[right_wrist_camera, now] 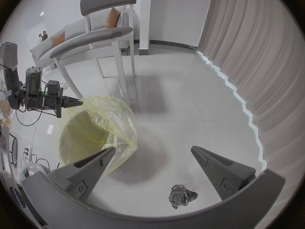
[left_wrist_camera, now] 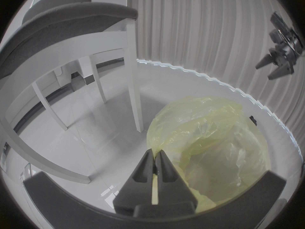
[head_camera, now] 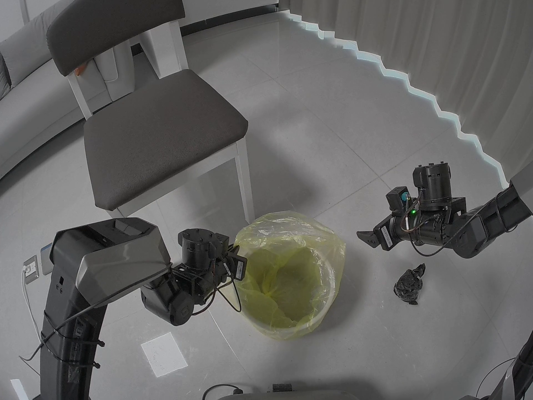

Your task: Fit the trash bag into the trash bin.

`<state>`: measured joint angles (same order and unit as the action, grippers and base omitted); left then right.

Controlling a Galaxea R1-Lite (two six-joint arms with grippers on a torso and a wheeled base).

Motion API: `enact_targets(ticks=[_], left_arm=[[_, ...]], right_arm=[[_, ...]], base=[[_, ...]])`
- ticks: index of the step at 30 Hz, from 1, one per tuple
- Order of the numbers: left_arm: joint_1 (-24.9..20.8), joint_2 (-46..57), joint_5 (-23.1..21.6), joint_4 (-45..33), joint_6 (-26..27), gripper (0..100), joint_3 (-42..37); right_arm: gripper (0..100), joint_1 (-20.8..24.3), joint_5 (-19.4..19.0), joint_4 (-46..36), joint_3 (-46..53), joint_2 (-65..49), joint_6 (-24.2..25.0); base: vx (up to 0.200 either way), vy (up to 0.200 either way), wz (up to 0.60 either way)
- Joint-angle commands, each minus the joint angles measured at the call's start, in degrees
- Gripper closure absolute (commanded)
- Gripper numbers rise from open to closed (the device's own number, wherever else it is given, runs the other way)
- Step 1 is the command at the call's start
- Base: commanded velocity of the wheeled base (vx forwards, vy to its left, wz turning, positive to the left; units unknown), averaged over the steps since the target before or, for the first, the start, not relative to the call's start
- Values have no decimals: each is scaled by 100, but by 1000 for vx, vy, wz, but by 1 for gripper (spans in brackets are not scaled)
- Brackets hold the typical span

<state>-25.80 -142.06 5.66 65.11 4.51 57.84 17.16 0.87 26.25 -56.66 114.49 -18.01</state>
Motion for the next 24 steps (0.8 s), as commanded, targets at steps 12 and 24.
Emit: enact_targets(ticks=[12, 24], left_arm=[[119, -50, -30, -631, -644, 100, 702], [145, 644, -390, -534, -1207, 0, -195]], right_arm=[[0, -20, -16, 3, 68, 135, 8], [0, -29, -16, 118, -38, 354, 60]], base=[[0, 0, 0], [0, 0, 0]])
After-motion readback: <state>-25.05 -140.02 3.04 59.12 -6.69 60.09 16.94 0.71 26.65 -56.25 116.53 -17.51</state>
